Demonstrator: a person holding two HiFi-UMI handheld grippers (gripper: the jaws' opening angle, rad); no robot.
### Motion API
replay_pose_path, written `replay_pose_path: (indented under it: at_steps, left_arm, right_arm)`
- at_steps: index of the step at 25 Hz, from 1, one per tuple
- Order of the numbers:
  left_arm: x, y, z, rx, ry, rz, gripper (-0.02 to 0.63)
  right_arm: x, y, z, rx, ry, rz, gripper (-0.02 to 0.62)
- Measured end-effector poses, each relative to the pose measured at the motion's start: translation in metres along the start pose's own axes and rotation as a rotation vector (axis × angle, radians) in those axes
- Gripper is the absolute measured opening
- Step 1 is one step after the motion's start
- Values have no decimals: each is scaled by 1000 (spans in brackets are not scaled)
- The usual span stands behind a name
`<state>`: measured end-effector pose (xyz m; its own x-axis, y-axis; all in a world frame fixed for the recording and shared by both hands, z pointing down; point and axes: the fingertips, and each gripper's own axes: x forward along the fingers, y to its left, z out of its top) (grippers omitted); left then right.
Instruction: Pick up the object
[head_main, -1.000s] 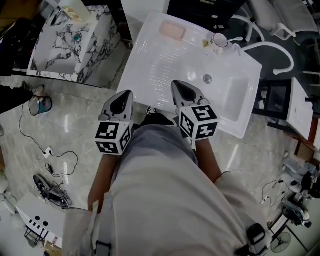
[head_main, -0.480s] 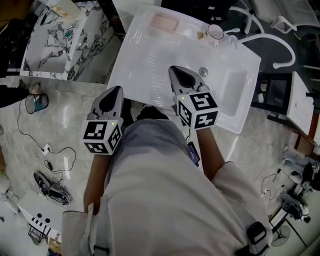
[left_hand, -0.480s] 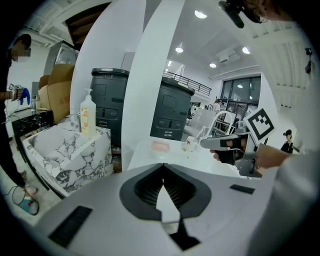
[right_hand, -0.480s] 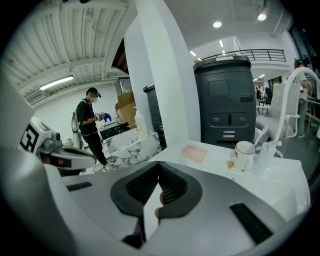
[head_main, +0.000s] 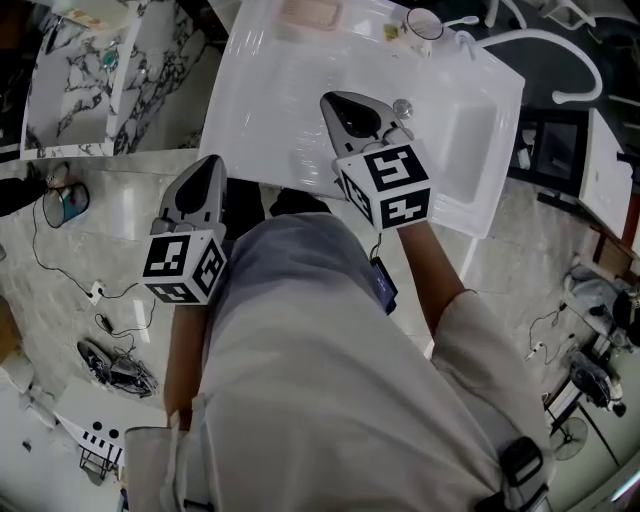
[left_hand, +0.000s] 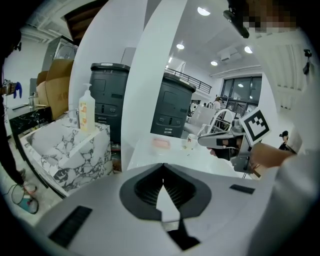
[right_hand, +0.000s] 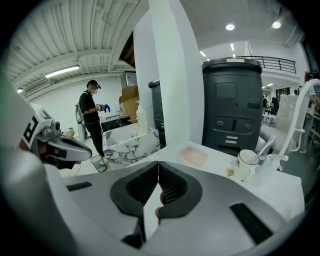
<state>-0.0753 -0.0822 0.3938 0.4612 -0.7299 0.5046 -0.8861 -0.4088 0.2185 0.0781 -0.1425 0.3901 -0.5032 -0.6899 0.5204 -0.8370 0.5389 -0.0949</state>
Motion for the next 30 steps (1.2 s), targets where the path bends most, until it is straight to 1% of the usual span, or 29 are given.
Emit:
replay_pose_path:
  at_steps: [10, 16, 25, 30]
  left_arm:
    - [13, 20, 8, -32, 8, 4, 2]
    - [22, 26, 5, -49, 29, -1, 2]
    - [26, 37, 3, -66, 48, -5, 2]
    - [26, 47, 0, -92, 55, -1, 2]
  right_arm:
    - [29, -11, 13, -52, 29, -1, 11]
    - [45, -20, 14, -76, 54, -12, 12]
    - [75, -36, 10, -142, 102, -60, 12]
    - [91, -45, 12, -170, 113, -83, 14]
